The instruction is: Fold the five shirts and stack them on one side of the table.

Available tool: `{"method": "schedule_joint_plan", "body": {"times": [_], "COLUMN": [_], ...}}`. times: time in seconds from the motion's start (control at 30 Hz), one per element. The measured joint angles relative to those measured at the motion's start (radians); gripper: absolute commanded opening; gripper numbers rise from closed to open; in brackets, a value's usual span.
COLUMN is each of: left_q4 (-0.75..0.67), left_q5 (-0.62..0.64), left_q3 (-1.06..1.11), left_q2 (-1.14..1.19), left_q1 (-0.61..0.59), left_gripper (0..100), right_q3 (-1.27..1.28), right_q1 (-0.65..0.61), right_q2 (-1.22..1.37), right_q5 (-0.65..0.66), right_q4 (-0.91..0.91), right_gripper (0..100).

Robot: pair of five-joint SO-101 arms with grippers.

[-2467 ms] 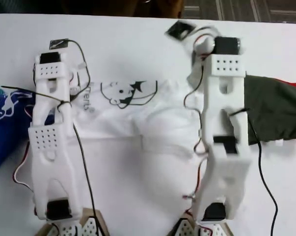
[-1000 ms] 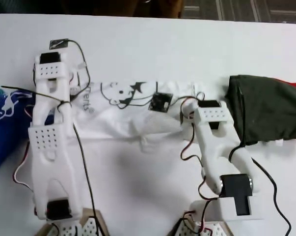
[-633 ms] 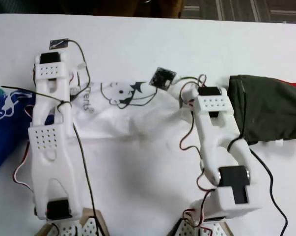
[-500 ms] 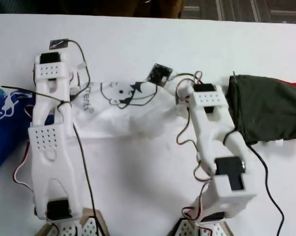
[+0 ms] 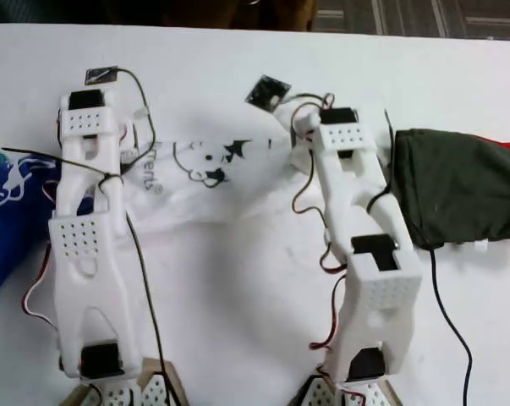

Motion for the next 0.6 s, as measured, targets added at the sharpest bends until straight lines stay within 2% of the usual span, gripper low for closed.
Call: {"method": "schedule_joint_plan", "body": {"times": [0.33, 0.53, 0.6], "left_q4": [0.000, 0.000, 0.000], "left_q5": [0.000, 0.000, 0.000], "left_q3": [0.000, 0.000, 0.000], "left_q2": [0.000, 0.000, 0.000], "left_q1": [0.000, 0.000, 0.000], "left_gripper": [3, 3, 3], "right_q3": [-0.250, -0.331, -0.339], "right_q1": [-0.014, -0.012, -0.012], "right_q2": [0.012, 0.012, 0.012], "right_q5": [-0.003, -0.002, 0.035], "right_q4": [0.169, 0.397, 0.479], "right_gripper": [26.5, 26.5, 26.5]}}
